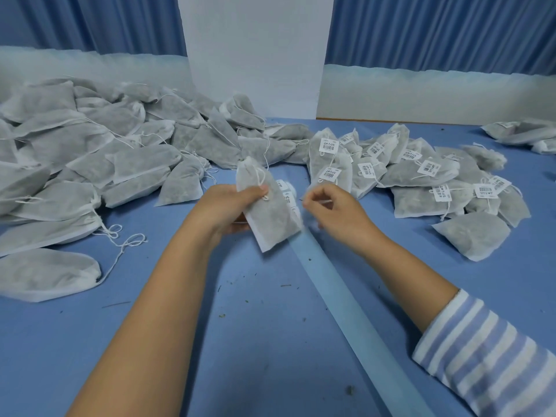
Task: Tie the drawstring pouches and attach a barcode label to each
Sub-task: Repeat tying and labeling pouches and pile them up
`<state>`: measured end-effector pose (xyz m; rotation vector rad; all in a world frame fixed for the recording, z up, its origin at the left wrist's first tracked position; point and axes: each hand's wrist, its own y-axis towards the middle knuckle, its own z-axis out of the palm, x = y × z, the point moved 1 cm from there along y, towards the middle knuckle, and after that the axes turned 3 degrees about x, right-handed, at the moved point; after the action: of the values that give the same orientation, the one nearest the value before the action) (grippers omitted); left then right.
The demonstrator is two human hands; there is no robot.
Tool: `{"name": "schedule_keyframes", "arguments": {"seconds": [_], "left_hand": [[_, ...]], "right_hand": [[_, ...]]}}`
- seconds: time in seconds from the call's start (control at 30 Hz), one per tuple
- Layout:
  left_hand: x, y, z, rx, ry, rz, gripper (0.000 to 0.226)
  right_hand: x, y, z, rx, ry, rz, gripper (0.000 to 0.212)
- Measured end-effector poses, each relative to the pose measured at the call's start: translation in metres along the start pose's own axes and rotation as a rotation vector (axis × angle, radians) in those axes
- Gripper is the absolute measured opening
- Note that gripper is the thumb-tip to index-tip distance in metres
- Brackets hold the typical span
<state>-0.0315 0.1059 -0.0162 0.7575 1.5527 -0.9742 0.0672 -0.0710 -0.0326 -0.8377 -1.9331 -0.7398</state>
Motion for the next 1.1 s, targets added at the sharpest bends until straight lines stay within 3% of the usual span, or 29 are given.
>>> {"name": "schedule_keyframes", "arguments": {"seconds": [0.1, 0.2, 0.37, 0.47, 0.53, 0.7, 0.9, 1.1], "left_hand": [[0.003, 0.005, -0.009, 0.008, 0.002, -0.065, 0.015], [0.006, 0.007, -0.012, 0.061, -0.031, -0.146, 0.018], [0.013, 0.008, -0.005, 0.238, -0.187, -0.205, 0.029], [0.015, 0.01, -0.002, 0.335, -0.364, -0.217, 0.048], [0.015, 0.012, -0.002, 0.376, -0.47, -0.223, 0.047], [0.021, 0.014, 0.0, 0.372, -0.585, -0.278, 0.045], [0.027, 0.018, 0.003, 0.314, -0.61, -0.333, 0.031], [0.029, 0.021, 0.001, 0.275, -0.585, -0.387, 0.048]], "right_hand": [[-0.011, 0.002, -0.007, 0.061, -0.22, 0.178, 0.018], [-0.011, 0.001, -0.005, 0.09, -0.182, 0.201, 0.027], [-0.011, -0.003, 0.005, 0.114, -0.015, 0.103, 0.02], [-0.01, -0.003, 0.003, 0.153, 0.118, 0.011, 0.025], [-0.008, -0.002, 0.0, 0.154, 0.163, -0.046, 0.028], [-0.008, -0.002, 0.0, 0.14, 0.128, -0.17, 0.038], [-0.009, -0.002, 0.001, 0.112, 0.016, -0.182, 0.038], [-0.01, -0.003, 0.0, 0.115, -0.069, -0.204, 0.036]]}}
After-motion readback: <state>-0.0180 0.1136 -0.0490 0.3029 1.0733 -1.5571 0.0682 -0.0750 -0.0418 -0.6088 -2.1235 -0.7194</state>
